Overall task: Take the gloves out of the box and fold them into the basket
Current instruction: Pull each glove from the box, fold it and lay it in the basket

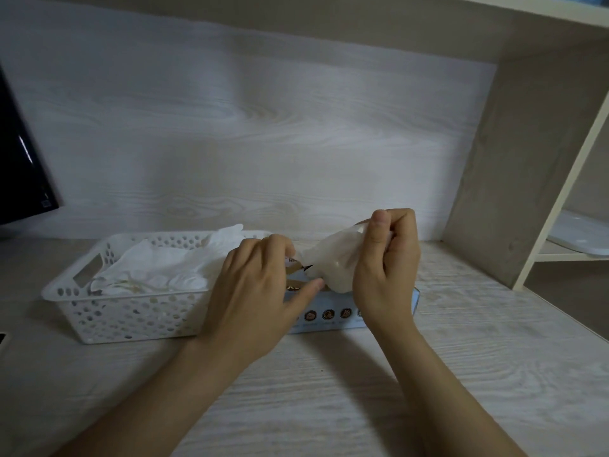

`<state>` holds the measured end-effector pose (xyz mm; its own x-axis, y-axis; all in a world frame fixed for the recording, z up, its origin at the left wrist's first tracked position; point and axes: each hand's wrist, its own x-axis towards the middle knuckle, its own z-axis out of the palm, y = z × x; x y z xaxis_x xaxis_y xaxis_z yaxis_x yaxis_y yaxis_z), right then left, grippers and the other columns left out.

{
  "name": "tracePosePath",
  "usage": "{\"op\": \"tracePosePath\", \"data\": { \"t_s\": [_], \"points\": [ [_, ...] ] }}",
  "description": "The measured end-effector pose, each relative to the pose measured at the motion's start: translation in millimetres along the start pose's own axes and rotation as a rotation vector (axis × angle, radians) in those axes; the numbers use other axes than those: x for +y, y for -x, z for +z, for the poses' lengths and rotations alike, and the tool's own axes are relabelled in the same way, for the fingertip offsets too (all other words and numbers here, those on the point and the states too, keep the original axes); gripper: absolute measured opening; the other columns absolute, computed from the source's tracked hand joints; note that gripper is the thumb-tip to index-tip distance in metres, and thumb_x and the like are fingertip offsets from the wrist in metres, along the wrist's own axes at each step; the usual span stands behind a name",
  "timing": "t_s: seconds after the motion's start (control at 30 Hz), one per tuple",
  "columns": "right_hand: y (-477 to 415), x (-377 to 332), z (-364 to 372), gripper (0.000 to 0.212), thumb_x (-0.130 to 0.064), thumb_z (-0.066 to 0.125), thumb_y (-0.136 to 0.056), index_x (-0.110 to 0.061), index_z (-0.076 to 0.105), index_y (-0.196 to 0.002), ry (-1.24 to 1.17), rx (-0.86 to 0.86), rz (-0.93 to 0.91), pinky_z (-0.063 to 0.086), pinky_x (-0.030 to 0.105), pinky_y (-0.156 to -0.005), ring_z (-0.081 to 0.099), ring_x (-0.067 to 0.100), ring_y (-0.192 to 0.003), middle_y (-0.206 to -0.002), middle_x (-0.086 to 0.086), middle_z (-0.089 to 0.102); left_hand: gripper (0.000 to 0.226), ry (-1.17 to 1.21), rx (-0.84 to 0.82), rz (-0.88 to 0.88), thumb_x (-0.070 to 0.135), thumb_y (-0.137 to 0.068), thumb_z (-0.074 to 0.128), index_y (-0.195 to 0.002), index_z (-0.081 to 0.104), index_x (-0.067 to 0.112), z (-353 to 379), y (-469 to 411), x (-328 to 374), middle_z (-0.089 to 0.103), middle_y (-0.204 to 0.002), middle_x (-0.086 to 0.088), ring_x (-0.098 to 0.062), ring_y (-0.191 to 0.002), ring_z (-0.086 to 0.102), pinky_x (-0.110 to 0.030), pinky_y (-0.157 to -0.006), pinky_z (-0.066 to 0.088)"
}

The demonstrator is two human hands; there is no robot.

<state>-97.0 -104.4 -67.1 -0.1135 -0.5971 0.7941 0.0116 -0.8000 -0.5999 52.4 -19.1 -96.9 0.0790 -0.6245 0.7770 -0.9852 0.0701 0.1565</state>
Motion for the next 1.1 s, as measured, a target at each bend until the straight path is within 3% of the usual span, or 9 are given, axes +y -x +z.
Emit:
{"op": "tracePosePath", "data": {
  "t_s": [0.1, 0.2, 0.37, 0.5, 0.57, 0.63, 0.8, 0.93, 1.1],
  "points": [
    [-2, -4, -1, 0.029, -0.017, 0.037, -0.116, -0.016, 0.046, -0.088, -0.069, -0.046, 0.082, 0.041, 0.020, -0.066, 0.044, 0.002, -0.068, -0.075, -0.011, 0.046, 0.052, 0.023, -0.032, 0.008, 0.056, -0.101, 0.051, -0.141, 0.055, 0.024, -1, 0, -2, 0.059, -0.139, 0.005, -0.018, -0.123, 0.051, -0.036, -0.103, 0.042],
    [-4, -3, -3, 0.034, -0.027, 0.035, -0.117, -0.017, 0.041, -0.085, -0.149, -0.120, 0.234, 0.037, 0.027, -0.066, 0.036, 0.008, -0.071, -0.076, -0.009, 0.038, 0.037, 0.066, 0.008, 0.015, 0.043, -0.105, 0.053, -0.136, 0.063, 0.026, -2, -2, -3, 0.050, -0.150, 0.005, -0.018, -0.127, 0.048, -0.036, -0.107, 0.038],
    [-7, -6, -4, 0.033, -0.034, 0.046, -0.114, -0.020, 0.049, -0.084, -0.359, -0.186, 0.471, 0.034, 0.031, -0.056, 0.035, 0.011, -0.060, -0.066, -0.005, 0.038, 0.009, 0.342, 0.147, -0.082, 0.025, -0.100, 0.063, -0.099, 0.066, 0.017, -16, -6, -3, 0.061, -0.108, 0.006, -0.008, -0.097, 0.060, -0.021, -0.082, 0.047],
    [-6, -7, -8, 0.019, -0.038, 0.059, -0.108, -0.022, 0.067, -0.103, -0.289, -0.371, 0.470, 0.047, 0.038, -0.066, 0.056, 0.022, -0.071, -0.080, 0.002, 0.063, 0.014, 0.556, 0.269, -0.320, 0.028, -0.091, 0.064, -0.080, 0.059, 0.021, -28, -11, -2, 0.061, -0.067, 0.006, -0.013, -0.062, 0.059, -0.031, -0.054, 0.045],
    [-4, -9, -8, 0.023, -0.042, 0.069, -0.100, -0.024, 0.072, -0.114, -0.338, -0.552, 0.498, 0.059, 0.045, -0.085, 0.072, 0.028, -0.101, -0.112, 0.002, 0.075, 0.018, 0.604, 0.328, -0.397, 0.026, -0.089, 0.064, -0.076, 0.055, 0.018, -31, -11, -4, 0.058, -0.065, 0.001, -0.016, -0.058, 0.054, -0.035, -0.053, 0.043],
    [-1, -12, -8, 0.036, -0.031, 0.083, -0.090, -0.023, 0.072, -0.123, -0.326, -0.683, 0.522, 0.063, 0.044, -0.084, 0.076, 0.030, -0.106, -0.118, 0.005, 0.077, 0.016, 0.630, 0.345, -0.445, 0.019, -0.089, 0.065, -0.077, 0.055, 0.013, -32, -12, -5, 0.060, -0.069, -0.002, -0.022, -0.063, 0.056, -0.039, -0.056, 0.045],
    [1, -6, -7, 0.010, -0.016, 0.073, -0.098, -0.012, 0.081, -0.103, -0.289, -0.637, 0.457, 0.056, 0.033, -0.069, 0.073, 0.022, -0.084, -0.093, 0.007, 0.078, 0.019, 0.641, 0.357, -0.422, 0.013, -0.082, 0.052, -0.073, 0.055, -0.003, -35, -12, -12, 0.054, -0.066, -0.018, -0.034, -0.063, 0.048, -0.042, -0.055, 0.038],
    [-1, 0, -9, 0.036, -0.022, 0.069, -0.100, 0.003, 0.064, -0.074, -0.366, -0.663, 0.470, 0.035, 0.033, -0.056, 0.049, 0.031, -0.061, -0.066, 0.018, 0.056, 0.031, 0.664, 0.325, -0.416, 0.016, -0.082, 0.049, -0.070, 0.049, -0.013, -41, -13, -17, 0.043, -0.061, -0.022, -0.021, -0.055, 0.034, -0.036, -0.050, 0.026],
    [3, -2, -8, 0.042, -0.022, 0.065, -0.105, -0.001, 0.061, -0.069, -0.338, -0.642, 0.471, 0.036, 0.027, -0.052, 0.045, 0.023, -0.052, -0.057, 0.009, 0.053, 0.030, 0.671, 0.325, -0.455, 0.018, -0.087, 0.042, -0.063, 0.025, 0.018, -50, -15, -23, 0.027, -0.058, 0.007, -0.012, -0.057, 0.026, -0.034, -0.055, 0.019]
  ]
}}
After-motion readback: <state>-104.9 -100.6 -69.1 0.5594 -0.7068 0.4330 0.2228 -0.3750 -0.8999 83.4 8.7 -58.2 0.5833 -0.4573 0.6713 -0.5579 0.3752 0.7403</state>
